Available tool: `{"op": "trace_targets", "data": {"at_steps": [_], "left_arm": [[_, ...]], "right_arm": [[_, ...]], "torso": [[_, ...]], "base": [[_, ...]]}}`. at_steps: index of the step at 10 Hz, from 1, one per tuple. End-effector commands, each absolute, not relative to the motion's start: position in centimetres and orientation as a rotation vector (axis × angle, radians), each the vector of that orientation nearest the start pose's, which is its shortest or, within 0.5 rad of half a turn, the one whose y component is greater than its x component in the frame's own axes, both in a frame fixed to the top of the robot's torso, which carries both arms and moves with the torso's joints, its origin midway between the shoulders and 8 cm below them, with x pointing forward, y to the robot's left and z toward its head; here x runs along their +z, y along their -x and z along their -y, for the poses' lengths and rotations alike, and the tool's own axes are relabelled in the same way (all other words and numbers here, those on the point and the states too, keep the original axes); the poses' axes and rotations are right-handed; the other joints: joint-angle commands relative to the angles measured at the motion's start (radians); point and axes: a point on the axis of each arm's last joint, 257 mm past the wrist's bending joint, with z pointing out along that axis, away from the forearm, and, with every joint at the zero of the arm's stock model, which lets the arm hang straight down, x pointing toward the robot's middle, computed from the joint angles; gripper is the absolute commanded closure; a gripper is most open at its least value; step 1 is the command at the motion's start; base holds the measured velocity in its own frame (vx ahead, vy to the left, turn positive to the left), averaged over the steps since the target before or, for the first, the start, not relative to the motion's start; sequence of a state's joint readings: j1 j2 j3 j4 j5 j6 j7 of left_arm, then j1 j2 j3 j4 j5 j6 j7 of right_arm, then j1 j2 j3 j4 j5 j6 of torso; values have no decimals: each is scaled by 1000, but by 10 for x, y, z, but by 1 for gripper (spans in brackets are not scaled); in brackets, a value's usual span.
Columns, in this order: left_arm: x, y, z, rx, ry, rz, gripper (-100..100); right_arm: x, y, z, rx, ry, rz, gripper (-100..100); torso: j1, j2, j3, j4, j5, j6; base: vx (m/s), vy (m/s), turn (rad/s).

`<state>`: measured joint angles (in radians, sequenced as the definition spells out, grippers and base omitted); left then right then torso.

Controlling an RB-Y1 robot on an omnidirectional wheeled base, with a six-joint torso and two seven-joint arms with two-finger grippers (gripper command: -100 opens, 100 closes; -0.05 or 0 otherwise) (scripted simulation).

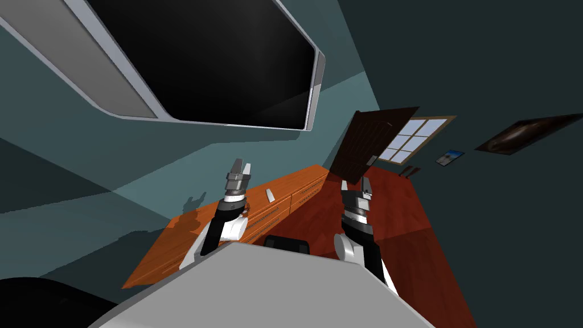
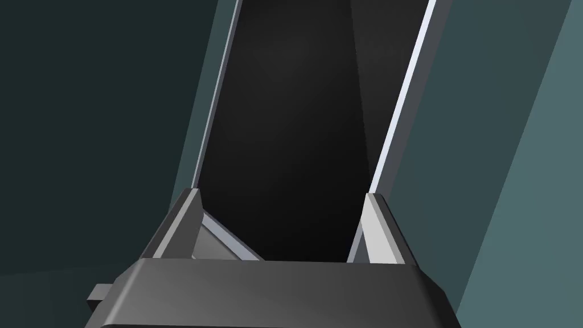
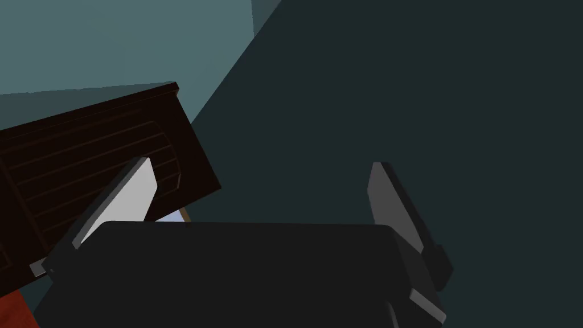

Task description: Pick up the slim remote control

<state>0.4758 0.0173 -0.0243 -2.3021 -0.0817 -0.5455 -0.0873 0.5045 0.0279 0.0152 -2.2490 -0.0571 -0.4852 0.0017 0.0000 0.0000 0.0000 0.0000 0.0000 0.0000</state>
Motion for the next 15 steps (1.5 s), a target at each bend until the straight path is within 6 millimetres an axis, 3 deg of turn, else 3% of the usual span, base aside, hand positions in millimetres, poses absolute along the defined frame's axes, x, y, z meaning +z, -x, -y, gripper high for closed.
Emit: {"op": "trace_targets", "data": {"at_steps": [1, 4, 7, 8, 11, 12, 14, 15], "left_arm": [[32, -345, -256, -1215, 520, -683, -100], [1, -362, -263, -1196, 576, -776, -100], [-46, -382, -276, -1158, 659, -904, -100], [-46, -383, -276, -1157, 662, -906, -100], [-111, -401, -295, -1095, 772, -1064, -100], [-113, -402, -295, -1092, 779, -1071, -100], [-159, -409, -310, -1042, 856, -1179, -100], [-167, -410, -311, -1032, 872, -1196, -100]], "right_arm": [[6, -351, 286, 1337, -756, -585, 0], [6, -351, 286, 1337, -756, -585, 0], [6, -351, 286, 1337, -756, -585, 0], [6, -351, 286, 1337, -756, -585, 0], [6, -351, 286, 1337, -756, -585, 0], [6, -351, 286, 1337, -756, -585, 0], [6, -351, 286, 1337, -756, -585, 0], [6, -351, 286, 1337, -756, -585, 0]], "torso": [[0, 0, 0, 0, 0, 0], [2, -1, -1, 0, 0, 0], [2, -1, -1, 0, 0, 0], [1, -1, -1, 0, 0, 0], [1, -1, 0, 0, 0, 0], [1, 0, 0, 0, 0, 0], [1, 0, 0, 0, 0, 0], [1, 0, 0, 0, 0, 0]], "base": [[11, 5, -150], [19, 17, -138], [13, 17, -161], [5, 12, -57], [1, 5, -184], [-1, 10, -56], [-1, 4, -183], [1, 6, -86]]}}
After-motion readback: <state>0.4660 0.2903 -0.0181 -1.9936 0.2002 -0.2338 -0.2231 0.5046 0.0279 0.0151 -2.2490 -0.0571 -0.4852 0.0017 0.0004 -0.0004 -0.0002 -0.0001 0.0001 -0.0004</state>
